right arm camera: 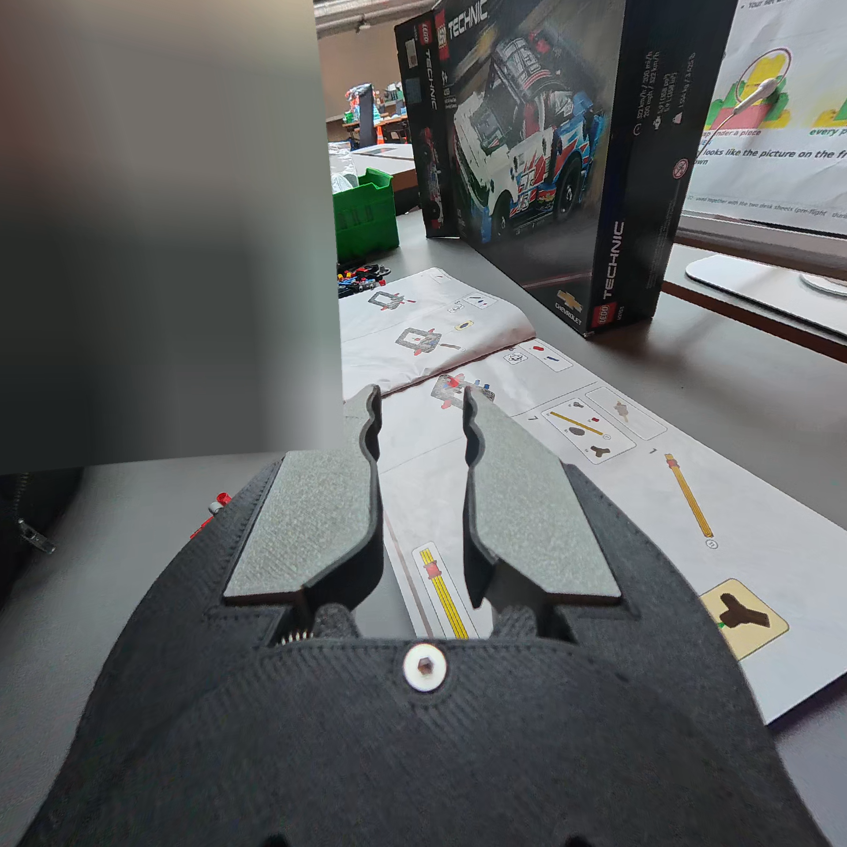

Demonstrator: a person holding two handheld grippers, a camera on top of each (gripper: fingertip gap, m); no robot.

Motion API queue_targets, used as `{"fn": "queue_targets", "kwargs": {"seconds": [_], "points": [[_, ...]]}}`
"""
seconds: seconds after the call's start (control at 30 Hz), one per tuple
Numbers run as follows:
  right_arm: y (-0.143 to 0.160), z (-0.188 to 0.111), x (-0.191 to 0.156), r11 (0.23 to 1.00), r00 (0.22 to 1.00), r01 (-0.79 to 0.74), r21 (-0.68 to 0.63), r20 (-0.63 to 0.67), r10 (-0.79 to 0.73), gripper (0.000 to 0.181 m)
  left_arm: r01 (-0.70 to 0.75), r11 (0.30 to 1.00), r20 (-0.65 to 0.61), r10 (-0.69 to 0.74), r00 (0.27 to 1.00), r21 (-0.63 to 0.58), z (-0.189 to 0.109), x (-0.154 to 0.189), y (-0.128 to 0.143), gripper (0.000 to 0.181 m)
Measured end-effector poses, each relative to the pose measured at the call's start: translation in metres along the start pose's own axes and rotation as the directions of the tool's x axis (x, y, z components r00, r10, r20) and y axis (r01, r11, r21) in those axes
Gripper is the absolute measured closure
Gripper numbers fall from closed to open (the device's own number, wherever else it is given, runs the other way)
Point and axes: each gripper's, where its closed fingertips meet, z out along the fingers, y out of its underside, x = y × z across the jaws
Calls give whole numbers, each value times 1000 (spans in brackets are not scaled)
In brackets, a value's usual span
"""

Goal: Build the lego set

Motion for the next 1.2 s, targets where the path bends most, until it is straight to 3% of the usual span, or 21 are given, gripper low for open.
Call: {"fn": "queue_targets", "kwargs": {"seconds": [0.53, 0.83, 1.0, 1.2], "points": [[3, 3, -2, 1000, 1000, 17, -20, 1, -17, 149, 46, 999, -38, -46, 998, -15, 1, 4, 3, 172], [6, 6, -1, 997, 998, 60, -58, -27, -62, 147, 1, 999, 7, -1, 1000, -38, 4, 3, 4, 170], [8, 4, 5, 994, 995, 79, -76, -62, -84, 146, 37, 999, 55, -36, 998, -3, -8, -4, -3, 163], [9, -2, 12, 994, 992, 70, -85, -96, -78, 145, 157, 980, 60, -150, 987, -125, -31, 17, 23, 157]]}}
